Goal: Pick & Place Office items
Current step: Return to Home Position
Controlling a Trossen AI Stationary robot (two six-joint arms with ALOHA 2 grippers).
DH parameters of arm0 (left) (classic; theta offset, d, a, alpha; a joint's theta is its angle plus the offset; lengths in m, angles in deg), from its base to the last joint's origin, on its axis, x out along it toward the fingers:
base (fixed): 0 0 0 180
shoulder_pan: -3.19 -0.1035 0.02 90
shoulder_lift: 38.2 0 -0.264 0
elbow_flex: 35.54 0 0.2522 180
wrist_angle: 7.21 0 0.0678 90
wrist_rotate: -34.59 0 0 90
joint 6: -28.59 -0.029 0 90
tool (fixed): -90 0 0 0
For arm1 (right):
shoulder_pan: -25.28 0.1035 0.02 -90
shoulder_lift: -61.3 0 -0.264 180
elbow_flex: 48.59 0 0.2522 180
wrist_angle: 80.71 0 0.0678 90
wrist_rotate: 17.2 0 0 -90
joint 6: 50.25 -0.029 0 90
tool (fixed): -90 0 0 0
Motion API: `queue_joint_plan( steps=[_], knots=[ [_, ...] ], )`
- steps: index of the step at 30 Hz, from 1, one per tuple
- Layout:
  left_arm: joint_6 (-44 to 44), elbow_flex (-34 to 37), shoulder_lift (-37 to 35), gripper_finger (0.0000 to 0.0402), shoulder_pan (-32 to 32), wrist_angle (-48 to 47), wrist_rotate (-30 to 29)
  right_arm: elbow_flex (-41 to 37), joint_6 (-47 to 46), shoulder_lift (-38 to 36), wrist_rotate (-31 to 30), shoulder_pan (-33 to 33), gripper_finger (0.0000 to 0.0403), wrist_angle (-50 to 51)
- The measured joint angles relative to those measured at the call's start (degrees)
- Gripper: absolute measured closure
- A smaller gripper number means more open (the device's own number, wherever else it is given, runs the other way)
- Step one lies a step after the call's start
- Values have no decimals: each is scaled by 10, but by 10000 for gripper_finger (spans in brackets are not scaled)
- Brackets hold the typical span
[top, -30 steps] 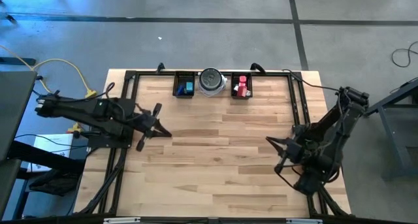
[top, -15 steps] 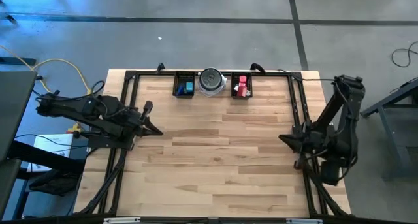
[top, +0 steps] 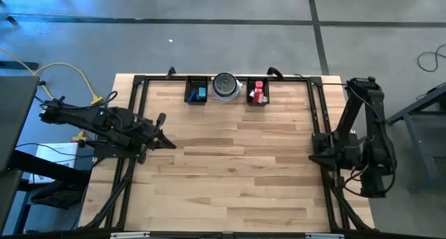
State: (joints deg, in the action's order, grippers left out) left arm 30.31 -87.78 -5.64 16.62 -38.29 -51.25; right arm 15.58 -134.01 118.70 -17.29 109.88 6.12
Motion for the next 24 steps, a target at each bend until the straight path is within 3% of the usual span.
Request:
queue_joint_plan(
  steps=[5,8,14,18,21,23,24],
  knots=[
    [-6,0,0,401,0,16,0,0,41,-1,1,-9,400,-34],
    [-14,0,0,401,0,18,-13,0,80,-5,1,-51,400,-73],
    [-14,0,0,401,0,19,-104,0,270,-9,0,-184,400,-161],
    [-14,0,0,401,0,21,-107,1,306,-11,0,-281,400,-258],
    [-17,0,1,401,0,24,-107,1,414,-5,1,-359,400,-330],
    [-17,0,1,401,0,25,-107,1,525,7,42,-420,400,-399],
    [-17,0,1,401,0,24,-107,0,587,8,99,-453,400,-439]
  ],
)
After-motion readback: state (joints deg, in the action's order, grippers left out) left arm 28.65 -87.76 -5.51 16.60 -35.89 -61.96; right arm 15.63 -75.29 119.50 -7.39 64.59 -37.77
